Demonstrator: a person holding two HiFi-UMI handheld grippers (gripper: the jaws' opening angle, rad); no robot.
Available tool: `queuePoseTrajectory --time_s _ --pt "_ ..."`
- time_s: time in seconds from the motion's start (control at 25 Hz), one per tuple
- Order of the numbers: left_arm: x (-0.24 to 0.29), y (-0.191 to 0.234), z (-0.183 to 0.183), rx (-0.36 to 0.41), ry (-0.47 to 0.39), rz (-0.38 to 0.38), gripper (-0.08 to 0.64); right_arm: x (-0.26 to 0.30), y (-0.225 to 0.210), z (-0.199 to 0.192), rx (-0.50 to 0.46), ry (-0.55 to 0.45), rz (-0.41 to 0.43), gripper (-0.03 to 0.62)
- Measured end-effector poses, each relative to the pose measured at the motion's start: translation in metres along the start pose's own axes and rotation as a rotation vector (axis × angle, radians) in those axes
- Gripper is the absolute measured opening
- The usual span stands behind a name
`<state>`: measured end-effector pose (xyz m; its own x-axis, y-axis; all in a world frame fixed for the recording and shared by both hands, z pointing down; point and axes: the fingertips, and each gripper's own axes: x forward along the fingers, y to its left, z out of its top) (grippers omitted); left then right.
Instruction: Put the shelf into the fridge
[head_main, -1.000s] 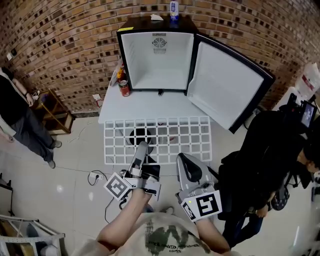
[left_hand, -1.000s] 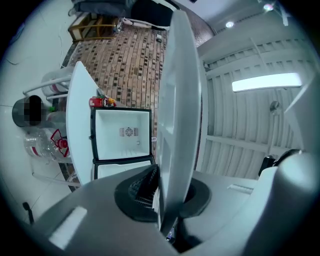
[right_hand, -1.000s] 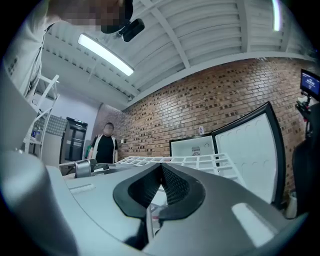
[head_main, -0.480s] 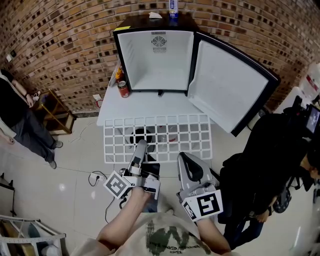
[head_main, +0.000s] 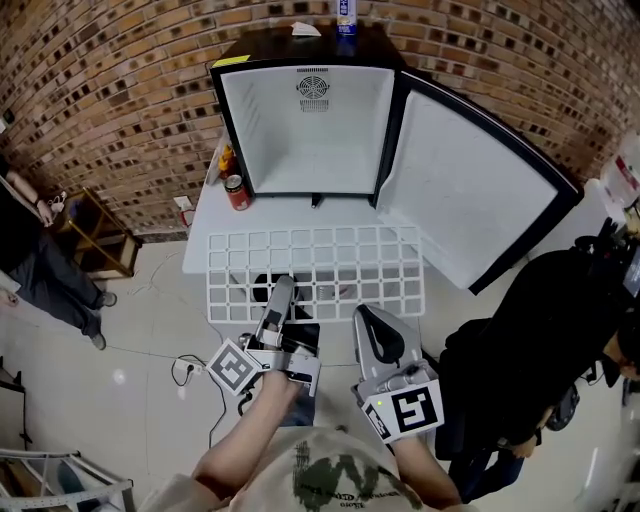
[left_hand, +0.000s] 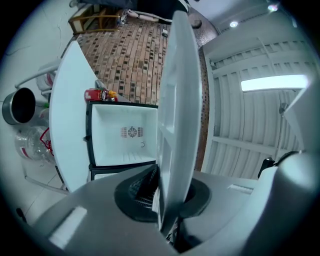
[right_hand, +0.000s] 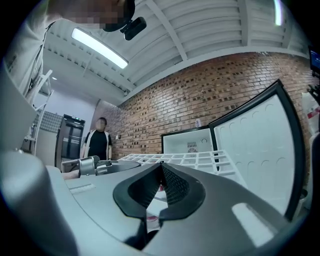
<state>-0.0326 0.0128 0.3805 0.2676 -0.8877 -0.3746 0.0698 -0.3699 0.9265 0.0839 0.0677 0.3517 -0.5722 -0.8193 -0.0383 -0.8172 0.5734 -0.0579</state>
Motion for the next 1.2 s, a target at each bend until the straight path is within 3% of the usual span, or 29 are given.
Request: queuePoseTrajectory --time_s 0.4,0.64,1.2 --pt "0.059 0.025 0.043 -0.036 0.023 0.005 0.028 0.073 -0.018 -0.005 -0.007 0.042 -0.021 0.000" --pt "0.094 0.040 0.067 -0.056 0.053 0.002 0.028 0.114 -0.027 -0.008 0.047 0.046 -0.052 0.000" --pt "0.150 0.063 0.105 -0.118 0.114 0.003 0.028 0.184 -0.034 -0.007 -0.012 0.079 -0.127 0.000"
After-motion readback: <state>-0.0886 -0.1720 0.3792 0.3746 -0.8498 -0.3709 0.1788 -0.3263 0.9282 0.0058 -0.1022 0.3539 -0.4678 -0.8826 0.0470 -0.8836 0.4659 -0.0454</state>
